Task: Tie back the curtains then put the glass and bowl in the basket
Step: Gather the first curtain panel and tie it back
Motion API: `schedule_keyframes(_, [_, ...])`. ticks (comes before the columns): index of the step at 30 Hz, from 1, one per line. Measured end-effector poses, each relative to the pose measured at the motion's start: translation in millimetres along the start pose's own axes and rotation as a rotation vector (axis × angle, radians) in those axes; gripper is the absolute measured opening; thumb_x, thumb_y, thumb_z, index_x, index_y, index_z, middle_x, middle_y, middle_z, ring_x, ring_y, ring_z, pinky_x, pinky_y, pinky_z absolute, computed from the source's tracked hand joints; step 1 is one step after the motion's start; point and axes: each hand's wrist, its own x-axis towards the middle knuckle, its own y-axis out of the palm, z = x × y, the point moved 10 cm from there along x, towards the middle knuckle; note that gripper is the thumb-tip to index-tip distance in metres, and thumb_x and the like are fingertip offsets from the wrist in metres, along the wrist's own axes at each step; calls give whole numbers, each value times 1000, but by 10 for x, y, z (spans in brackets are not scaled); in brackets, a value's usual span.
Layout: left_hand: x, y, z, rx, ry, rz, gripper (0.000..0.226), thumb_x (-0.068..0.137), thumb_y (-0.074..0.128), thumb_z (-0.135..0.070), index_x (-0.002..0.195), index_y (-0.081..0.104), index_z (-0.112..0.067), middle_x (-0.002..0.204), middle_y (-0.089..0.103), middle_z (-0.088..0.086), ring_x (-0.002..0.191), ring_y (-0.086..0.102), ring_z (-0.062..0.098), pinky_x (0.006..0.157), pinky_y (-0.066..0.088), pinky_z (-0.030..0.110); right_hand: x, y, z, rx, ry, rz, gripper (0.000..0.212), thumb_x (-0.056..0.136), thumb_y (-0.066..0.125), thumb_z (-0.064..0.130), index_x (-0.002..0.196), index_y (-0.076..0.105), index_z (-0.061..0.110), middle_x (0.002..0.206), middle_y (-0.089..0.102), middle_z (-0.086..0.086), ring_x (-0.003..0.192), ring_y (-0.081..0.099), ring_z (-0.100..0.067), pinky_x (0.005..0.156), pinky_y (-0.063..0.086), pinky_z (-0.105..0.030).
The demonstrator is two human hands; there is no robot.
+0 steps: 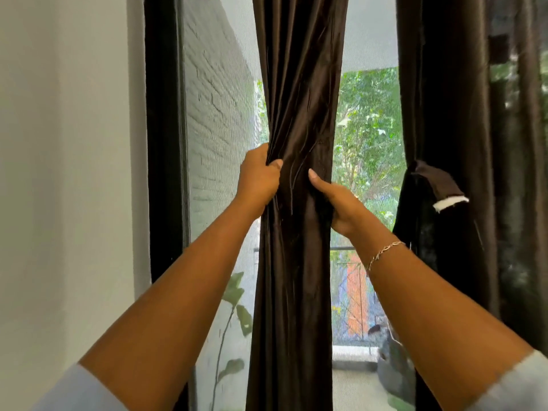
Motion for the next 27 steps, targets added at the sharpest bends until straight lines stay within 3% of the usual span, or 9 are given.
schedule_keyframes(4, [-335, 24, 192, 17, -1, -55, 27, 84, 50, 5, 106, 63, -7, 100, 68, 12, 93, 65, 27, 84, 54, 36, -78, -82, -269, 19, 62, 33, 36, 86, 62, 24, 116, 63, 4, 100, 72, -7, 81, 71, -17, 73, 59, -28])
schedule_keyframes(7, [-670, 108, 330, 122, 19, -120, 33, 85, 50, 4, 115, 61, -2, 103, 68, 12, 94, 64, 24, 77, 46, 18, -153, -92, -430, 15, 59, 57, 33, 84, 64, 22, 114, 64, 8, 107, 70, -9, 91, 70, -21, 77, 58, -31])
schedule_keyframes(11, [-1091, 271, 572, 176, -22, -142, 38, 89, 45, 4, 125, 54, -5, 103, 66, 11, 89, 62, 18, 73, 41, 10, -259, -156, -602, -18, 55, 59, 27, 84, 63, 20, 109, 64, 12, 107, 70, -7, 91, 69, -21, 78, 57, -31])
schedule_keyframes(15, [-1417, 488, 848, 272, -66, -90, 53, 91, 40, 3, 141, 36, -13, 121, 61, 10, 106, 61, 22, 94, 49, 29, -349, -304, -645, -115, -47, -61, 21, 87, 59, 12, 108, 62, 10, 98, 69, -7, 84, 68, -18, 70, 57, -26])
schedule_keyframes(18, [-1610, 683, 957, 358, -48, -6, 71, 90, 40, 1, 149, 4, -19, 151, 30, 2, 124, 50, 20, 100, 43, 27, -439, -455, -612, -381, -193, -248, 21, 89, 57, 11, 109, 62, 5, 100, 67, -11, 87, 66, -21, 79, 55, -36])
schedule_keyframes(20, [-1701, 771, 951, 415, 21, 7, 83, 88, 43, 3, 147, -10, -21, 157, 11, 2, 132, 42, 22, 102, 43, 30, -522, -466, -626, -497, -249, -312, 25, 93, 53, 17, 113, 59, 4, 106, 64, -11, 99, 62, -25, 89, 50, -42])
schedule_keyframes(24, [-1750, 863, 921, 541, 164, -67, 86, 76, 51, 12, 146, 5, -6, 150, 25, 22, 133, 40, 30, 93, 51, 36, -725, -370, -755, -337, -187, -287, 52, 96, 32, 46, 132, 47, 12, 131, 52, -3, 125, 47, -16, 107, 36, -34])
schedule_keyframes(26, [-1747, 881, 901, 565, 169, -86, 71, 81, 42, 0, 145, 10, 1, 142, 41, 23, 127, 48, 28, 93, 51, 32, -803, -248, -798, -264, -172, -185, 53, 87, 36, 57, 121, 54, 20, 119, 58, 4, 110, 53, -5, 100, 41, -31])
schedule_keyframes(27, [-1753, 892, 911, 560, 164, -84, 65, 82, 36, -6, 143, 18, 3, 137, 47, 22, 123, 52, 29, 93, 50, 33, -831, -185, -830, -262, -170, -130, 39, 86, 46, 54, 105, 58, 23, 101, 63, 8, 95, 58, -3, 89, 46, -30])
